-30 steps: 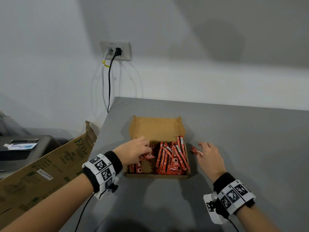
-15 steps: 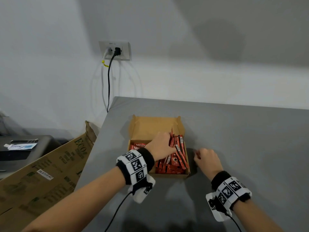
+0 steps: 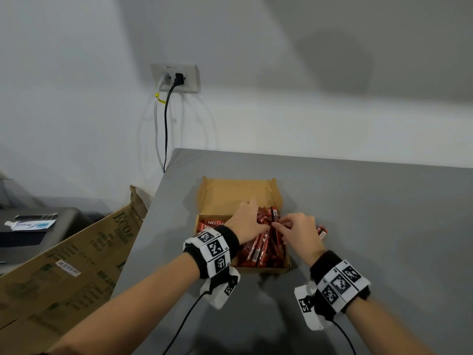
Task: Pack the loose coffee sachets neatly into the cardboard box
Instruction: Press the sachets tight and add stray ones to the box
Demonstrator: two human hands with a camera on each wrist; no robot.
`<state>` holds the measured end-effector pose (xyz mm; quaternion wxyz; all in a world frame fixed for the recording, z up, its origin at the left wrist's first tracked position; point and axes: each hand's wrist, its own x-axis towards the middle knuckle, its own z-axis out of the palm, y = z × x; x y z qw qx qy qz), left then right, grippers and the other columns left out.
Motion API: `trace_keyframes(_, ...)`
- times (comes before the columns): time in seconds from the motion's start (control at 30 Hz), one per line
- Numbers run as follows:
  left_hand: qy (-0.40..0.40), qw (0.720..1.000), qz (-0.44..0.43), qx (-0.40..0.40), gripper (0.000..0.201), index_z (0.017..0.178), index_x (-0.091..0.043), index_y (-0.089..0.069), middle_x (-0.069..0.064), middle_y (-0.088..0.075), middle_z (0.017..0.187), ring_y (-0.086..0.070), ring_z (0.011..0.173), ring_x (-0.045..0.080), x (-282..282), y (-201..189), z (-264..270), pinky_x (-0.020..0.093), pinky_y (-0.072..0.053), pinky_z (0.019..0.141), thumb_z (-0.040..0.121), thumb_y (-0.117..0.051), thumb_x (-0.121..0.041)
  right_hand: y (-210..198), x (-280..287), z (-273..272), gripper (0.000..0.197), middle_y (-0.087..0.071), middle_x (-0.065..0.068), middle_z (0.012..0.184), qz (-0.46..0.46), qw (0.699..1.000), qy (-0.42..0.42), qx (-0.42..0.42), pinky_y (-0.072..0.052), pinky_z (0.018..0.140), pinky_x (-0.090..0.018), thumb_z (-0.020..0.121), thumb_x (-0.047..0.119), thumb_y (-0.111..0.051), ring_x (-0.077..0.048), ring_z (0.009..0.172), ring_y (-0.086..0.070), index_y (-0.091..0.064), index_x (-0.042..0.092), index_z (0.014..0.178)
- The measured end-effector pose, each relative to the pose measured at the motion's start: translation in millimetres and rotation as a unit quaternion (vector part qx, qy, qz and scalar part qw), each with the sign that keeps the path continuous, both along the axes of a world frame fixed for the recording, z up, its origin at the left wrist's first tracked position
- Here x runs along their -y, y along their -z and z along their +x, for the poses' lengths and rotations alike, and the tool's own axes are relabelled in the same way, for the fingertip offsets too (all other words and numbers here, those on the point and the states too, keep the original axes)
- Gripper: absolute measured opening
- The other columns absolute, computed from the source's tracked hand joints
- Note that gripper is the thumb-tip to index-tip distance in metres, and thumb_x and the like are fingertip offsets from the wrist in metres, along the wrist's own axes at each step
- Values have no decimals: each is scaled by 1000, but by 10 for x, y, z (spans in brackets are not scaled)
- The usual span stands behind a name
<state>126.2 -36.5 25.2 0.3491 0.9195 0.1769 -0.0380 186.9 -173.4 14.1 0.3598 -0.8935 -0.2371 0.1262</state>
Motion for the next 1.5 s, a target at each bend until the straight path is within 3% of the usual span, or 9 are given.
trace_keyframes(0.17, 11, 999, -6, 31, 65, 140, -11, -29, 10, -42, 134, -48, 116, 22, -59, -11, -50, 28, -43, 92, 88, -60, -34, -1, 36, 24, 17, -59, 4, 61, 5, 999, -29, -18, -48, 50, -8, 90, 14, -60, 3, 42, -56, -69, 2, 97)
trace_keyframes(0.27, -23, 997, 44, 56, 43, 134, -11, -41, 9, -47, 132, -51, 114, 20, -244, -85, -92, 28, -44, 96, 94, -51, -22, -1, 109, 86, 14, -64, 3, 67, 19, 999, -15, 25, -47, 52, -7, 90, 10, -59, -1, 48, -58, -70, 2, 93)
trace_keyframes(0.43, -26, 983, 177, -49, 17, 102, -4, -58, 12, -62, 105, -62, 92, 23, -684, -108, -420, 29, -51, 82, 93, -44, -1, 146, 425, 332, 27, -66, -14, 108, -137, 986, 62, 76, -50, 84, -32, 92, 20, -55, -27, 96, -63, -62, 5, 114)
trace_keyframes(0.57, 42, 966, 229, -109, 23, 107, -7, -59, 10, -59, 106, -62, 91, 22, -633, 55, -586, 30, -52, 81, 93, -43, 1, 375, 525, 280, 45, -46, -15, 124, -262, 962, 60, 50, -43, 93, -37, 93, 40, -50, -33, 114, -47, -49, 11, 127)
trace_keyframes(0.77, 38, 931, 361, -43, 27, 121, -11, -49, 5, -50, 122, -49, 111, 20, -451, 225, -570, 30, -44, 91, 94, -48, -18, 409, 496, 282, 46, -45, -12, 119, -196, 978, 70, 8, -45, 96, -36, 83, 24, -68, -30, 107, -53, -54, 8, 124)
trace_keyframes(1.0, 63, 926, 368, -52, 44, 123, -15, -44, 3, -51, 125, -45, 118, 21, -438, 381, -583, 35, -34, 102, 90, -51, -42, 252, 484, 240, 50, -40, -19, 120, -142, 987, 72, 17, -43, 82, -31, 77, -15, -53, -31, 96, -52, -47, 4, 123)
trace_keyframes(1.1, 78, 935, 343, -43, 41, 121, -16, -44, 1, -52, 125, -45, 118, 20, -467, 397, -597, 35, -33, 104, 89, -55, -39, 105, 386, 230, 48, -58, -23, 107, -64, 991, 70, 97, -41, 77, -28, 83, -8, -57, -36, 98, -58, -45, 1, 129)
trace_keyframes(1.2, 85, 947, 307, -40, 36, 115, -17, -45, -1, -55, 120, -46, 113, 19, -470, 390, -615, 34, -35, 101, 87, -58, -37, -134, 223, 182, 44, -68, -14, 94, 15, 990, 52, 129, -40, 74, -17, 87, 4, -61, -23, 82, -64, -48, 1, 129)
trace_keyframes(1.5, 103, 952, 286, -39, 37, 130, -15, -47, 0, -50, 127, -45, 120, 18, -472, 443, -646, 32, -34, 103, 94, -49, -25, -444, -241, -56, 22, -59, 12, 80, 114, 991, -41, 61, -45, 62, -2, 83, 12, -66, 7, 72, -55, -62, 13, 105)
